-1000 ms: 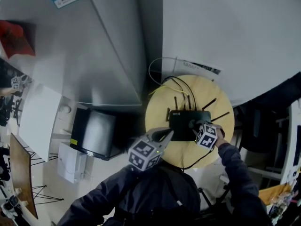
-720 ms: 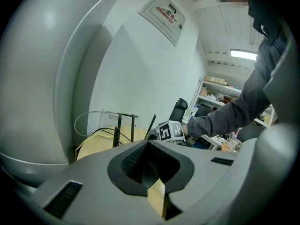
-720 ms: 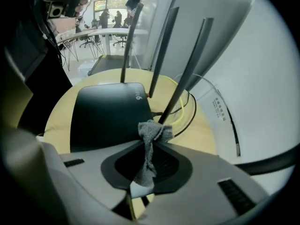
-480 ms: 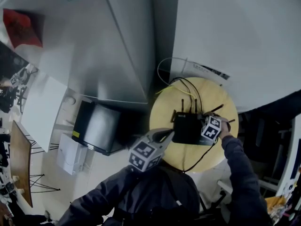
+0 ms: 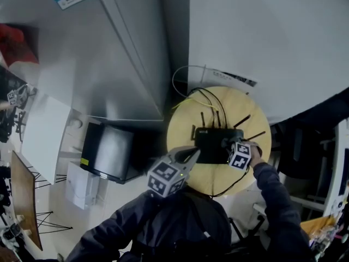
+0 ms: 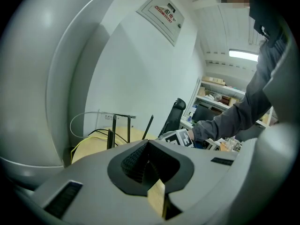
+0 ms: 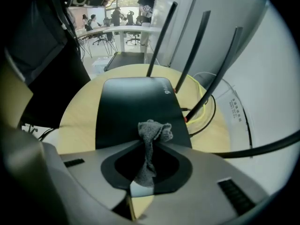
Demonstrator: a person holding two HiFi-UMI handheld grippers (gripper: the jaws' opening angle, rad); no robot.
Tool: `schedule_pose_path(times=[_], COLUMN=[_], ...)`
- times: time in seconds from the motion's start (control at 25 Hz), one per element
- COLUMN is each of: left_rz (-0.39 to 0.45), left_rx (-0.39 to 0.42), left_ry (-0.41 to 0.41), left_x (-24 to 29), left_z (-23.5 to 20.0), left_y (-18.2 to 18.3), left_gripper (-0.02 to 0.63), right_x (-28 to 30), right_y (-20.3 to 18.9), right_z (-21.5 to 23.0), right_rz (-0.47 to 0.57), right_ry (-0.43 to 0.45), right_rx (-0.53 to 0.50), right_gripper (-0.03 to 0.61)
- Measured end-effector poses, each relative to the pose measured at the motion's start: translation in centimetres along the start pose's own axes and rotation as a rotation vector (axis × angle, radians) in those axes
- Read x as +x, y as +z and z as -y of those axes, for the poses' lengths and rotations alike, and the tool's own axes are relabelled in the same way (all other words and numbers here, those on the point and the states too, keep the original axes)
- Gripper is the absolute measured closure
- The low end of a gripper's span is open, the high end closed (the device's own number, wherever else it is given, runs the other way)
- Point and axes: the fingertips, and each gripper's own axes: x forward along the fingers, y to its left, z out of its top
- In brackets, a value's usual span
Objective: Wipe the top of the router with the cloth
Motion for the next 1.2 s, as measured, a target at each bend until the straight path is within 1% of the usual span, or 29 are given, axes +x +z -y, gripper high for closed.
schedule_pose_path(times=[0.32, 0.44, 0.52, 0.6, 0.64, 0.68, 0.8, 0.88, 1.08, 1.2], left_rz=[-0.011, -0.022, -0.024, -0.024, -0.024, -0.025, -0.023, -0.019, -0.006, -0.001], left_rx=[0.017, 0.018, 0.021, 0.025, 0.026, 0.027, 0.024, 0.021, 0.01, -0.003], left_ry=[-0.053, -0.071, -0.08, -0.085, -0.086, -0.086, -0.074, -0.06, -0.018, 0.0], left_x=[0.6, 0.9, 1.1, 1.2, 1.2, 1.2, 1.1, 1.0, 0.8, 0.6], left_z=[1.7, 2.4, 2.7, 3.0, 3.1, 3.1, 2.8, 2.5, 1.2, 0.5], left_y=[-0.2, -0.3, -0.3, -0.3, -0.3, -0.3, -0.3, -0.2, 0.0, 0.1], left_gripper=[0.612, 0.612, 0.612, 0.612, 0.612, 0.612, 0.612, 0.612, 0.612, 0.612], right_x=[-1.1, -1.4, -1.6, -1.6, -1.5, -1.3, -1.5, -1.6, -0.8, -0.2], right_y=[-0.8, -1.1, -1.1, -1.4, -1.8, -2.3, -3.6, -4.1, -4.9, -5.0], right_z=[-4.9, -6.7, -7.6, -7.8, -7.3, -6.5, -2.1, 0.4, 4.0, 4.7], right_rz=[0.014, 0.018, 0.029, 0.039, 0.036, 0.023, -0.027, -0.054, -0.108, -0.13], right_ry=[0.047, 0.082, 0.102, 0.104, 0.085, 0.048, -0.11, -0.178, -0.27, -0.283], right_rx=[0.013, 0.024, 0.037, 0.066, 0.084, 0.102, 0.165, 0.205, 0.246, 0.254], right_gripper=[0.506, 0.506, 0.506, 0.506, 0.506, 0.506, 0.506, 0.506, 0.506, 0.506])
